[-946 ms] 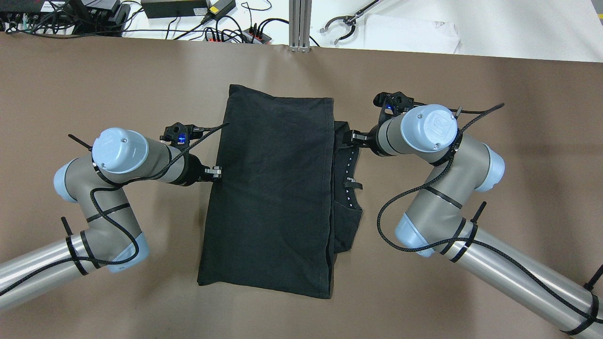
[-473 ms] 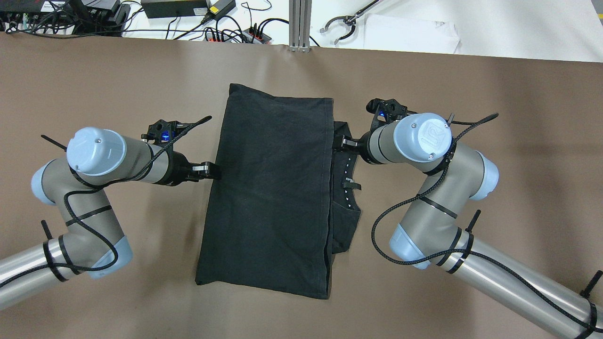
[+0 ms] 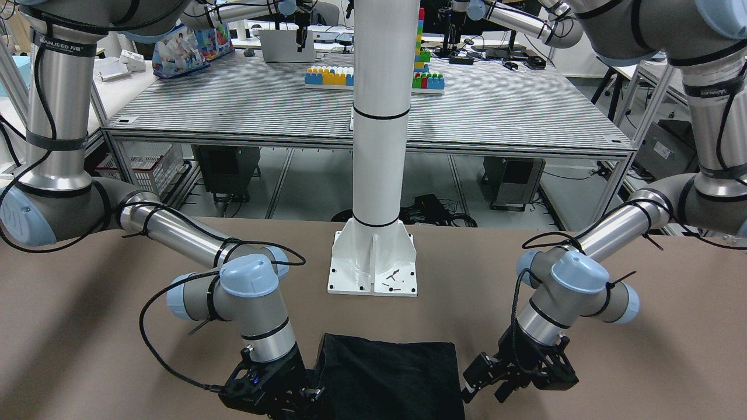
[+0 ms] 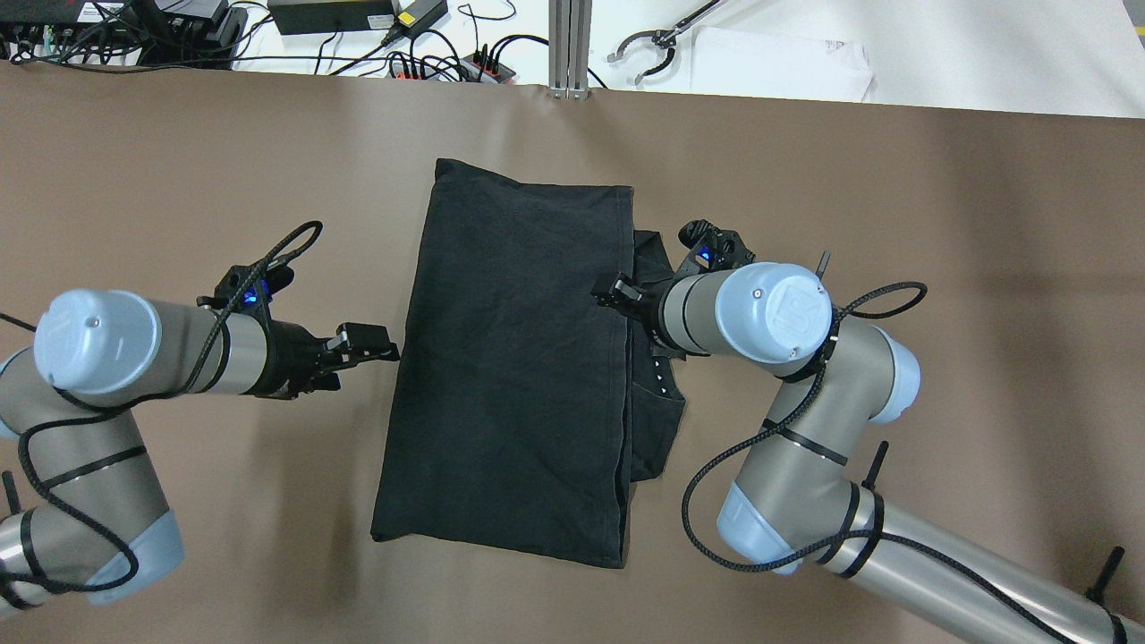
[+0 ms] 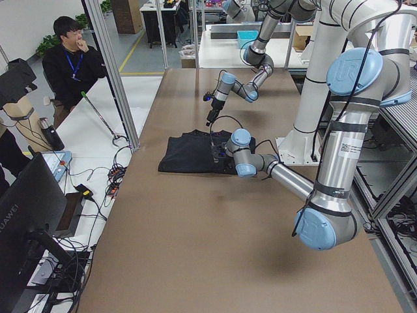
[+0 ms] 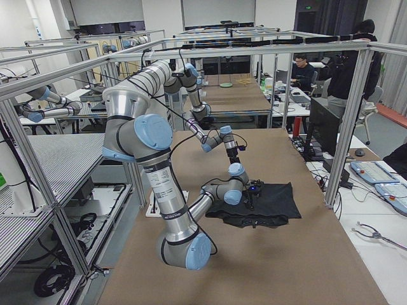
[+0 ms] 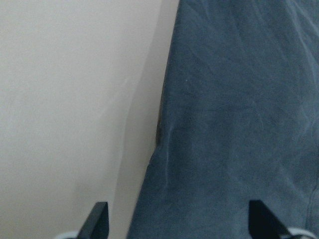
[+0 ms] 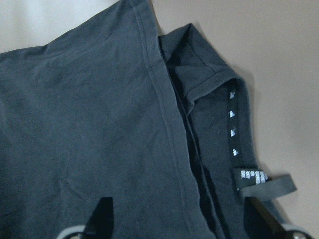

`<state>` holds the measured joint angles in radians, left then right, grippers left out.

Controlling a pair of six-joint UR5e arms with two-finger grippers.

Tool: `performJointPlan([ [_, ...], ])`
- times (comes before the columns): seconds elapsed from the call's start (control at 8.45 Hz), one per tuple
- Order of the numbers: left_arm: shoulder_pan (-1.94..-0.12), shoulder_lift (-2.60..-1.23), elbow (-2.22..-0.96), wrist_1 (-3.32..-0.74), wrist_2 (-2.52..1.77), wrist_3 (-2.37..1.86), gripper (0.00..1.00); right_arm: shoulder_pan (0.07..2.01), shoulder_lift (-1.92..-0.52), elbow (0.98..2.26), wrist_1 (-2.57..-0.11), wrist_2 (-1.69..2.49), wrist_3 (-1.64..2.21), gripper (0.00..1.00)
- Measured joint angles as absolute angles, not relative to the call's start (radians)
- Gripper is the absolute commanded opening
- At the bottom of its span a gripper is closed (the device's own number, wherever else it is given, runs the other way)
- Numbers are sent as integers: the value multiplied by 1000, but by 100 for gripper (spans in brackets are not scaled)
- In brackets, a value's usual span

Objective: Fold clothes
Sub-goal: 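Move the left gripper toward the hem while the right gripper presses the collar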

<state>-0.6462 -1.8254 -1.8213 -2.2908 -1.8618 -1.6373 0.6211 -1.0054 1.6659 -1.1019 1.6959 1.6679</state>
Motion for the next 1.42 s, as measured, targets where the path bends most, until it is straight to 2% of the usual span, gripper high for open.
performJointPlan([
  [0.35,-484,-1780,-1897,-2293,-1683,-1870,100,506,-1023,1742,-1102,1530,1912,92],
  [0.95,-280,-1692,-1907,-2310,-1497,-2014,100,457,-1040,1786,-1102,1447,2055,93],
  [1.06,-244,-1684,-1907,-2318,-1464,-2017,97,456,-1043,1787,-1101,1446,2056,93],
  [1.18,-219,-1681,-1905,-2323,-1437,-2019,89,456,-1045,1787,-1101,1445,2056,93],
  [1.3,-207,-1681,-1904,-2326,-1418,-2019,74,456,-1047,1788,-1101,1443,2056,93],
  [1.42,-201,-1682,-1901,-2329,-1405,-2019,71,456,-1048,1788,-1101,1438,2056,93],
])
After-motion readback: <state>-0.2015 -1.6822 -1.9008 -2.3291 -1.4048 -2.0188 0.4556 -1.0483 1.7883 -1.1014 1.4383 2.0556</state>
